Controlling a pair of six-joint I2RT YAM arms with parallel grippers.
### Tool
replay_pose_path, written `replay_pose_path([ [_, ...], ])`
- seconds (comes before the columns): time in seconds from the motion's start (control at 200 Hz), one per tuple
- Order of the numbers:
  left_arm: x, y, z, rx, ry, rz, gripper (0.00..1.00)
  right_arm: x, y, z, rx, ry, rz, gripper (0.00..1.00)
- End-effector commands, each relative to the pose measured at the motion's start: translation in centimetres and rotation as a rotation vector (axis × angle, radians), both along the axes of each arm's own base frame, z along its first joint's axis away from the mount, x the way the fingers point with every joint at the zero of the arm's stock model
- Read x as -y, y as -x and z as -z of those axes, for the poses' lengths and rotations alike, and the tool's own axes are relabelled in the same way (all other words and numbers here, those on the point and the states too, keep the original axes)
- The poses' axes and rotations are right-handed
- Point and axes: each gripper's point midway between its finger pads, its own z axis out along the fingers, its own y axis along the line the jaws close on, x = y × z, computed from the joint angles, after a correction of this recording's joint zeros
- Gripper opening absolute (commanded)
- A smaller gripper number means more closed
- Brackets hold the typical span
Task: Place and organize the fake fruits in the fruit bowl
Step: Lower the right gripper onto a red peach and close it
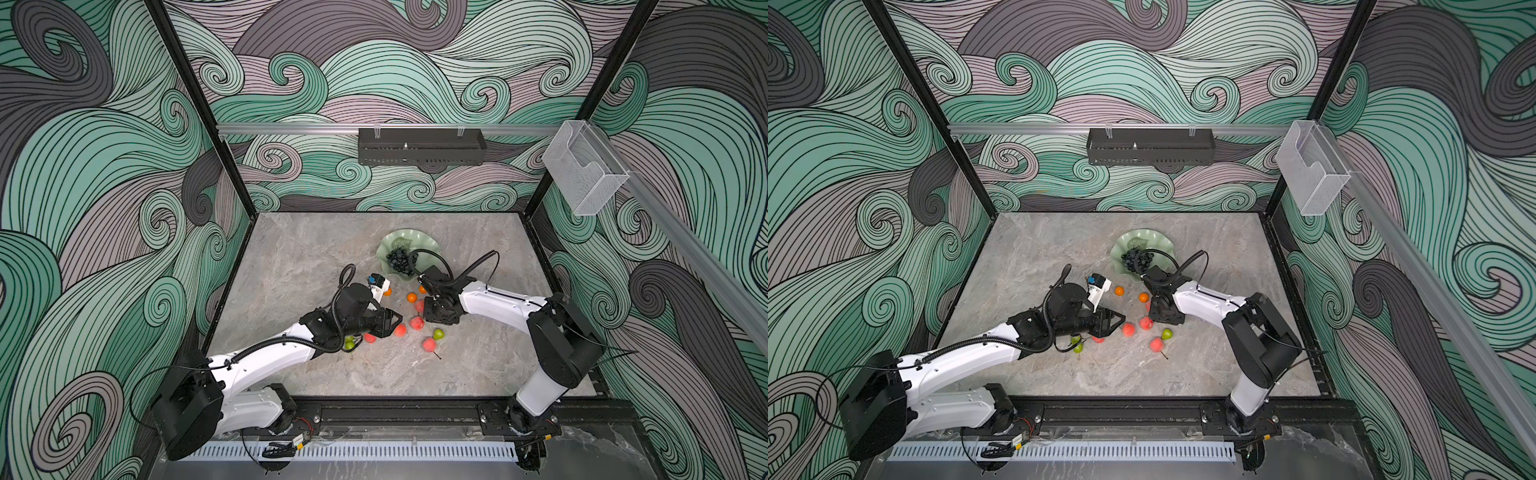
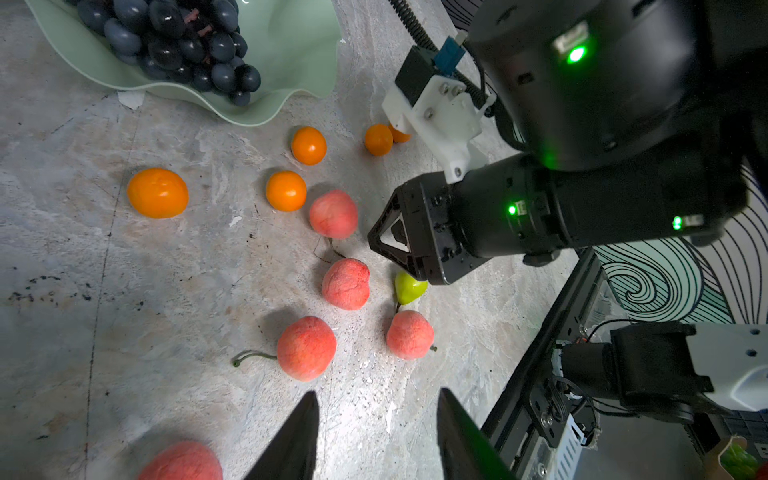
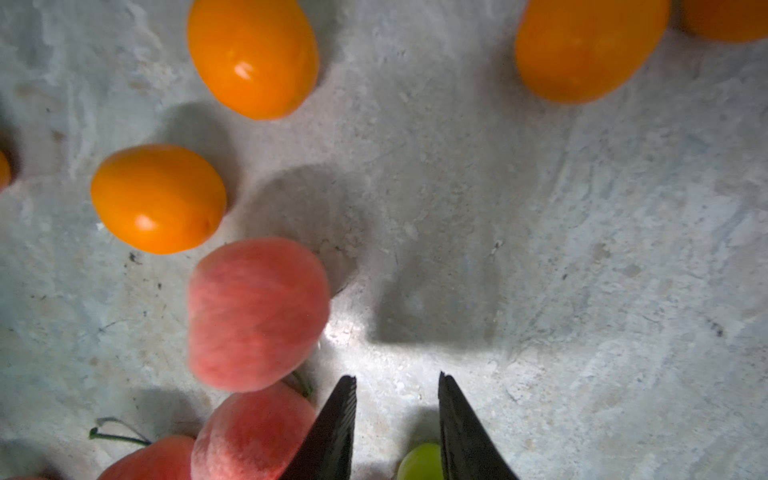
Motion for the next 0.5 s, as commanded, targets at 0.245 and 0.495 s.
replay_pose_path([
  [0.245, -2.5, -2.7, -0.1, -0.072, 0.097, -0.154, 0.48, -2.9, -1.1, -2.1, 0.080, -0.156, -0.060, 0.36],
  [0.495, -3.9, -3.5, 0.6, -0.128, 0.145, -0.188, 0.48, -5.5, -1.2, -1.6, 0.063, -0.186, -0.199, 0.38],
])
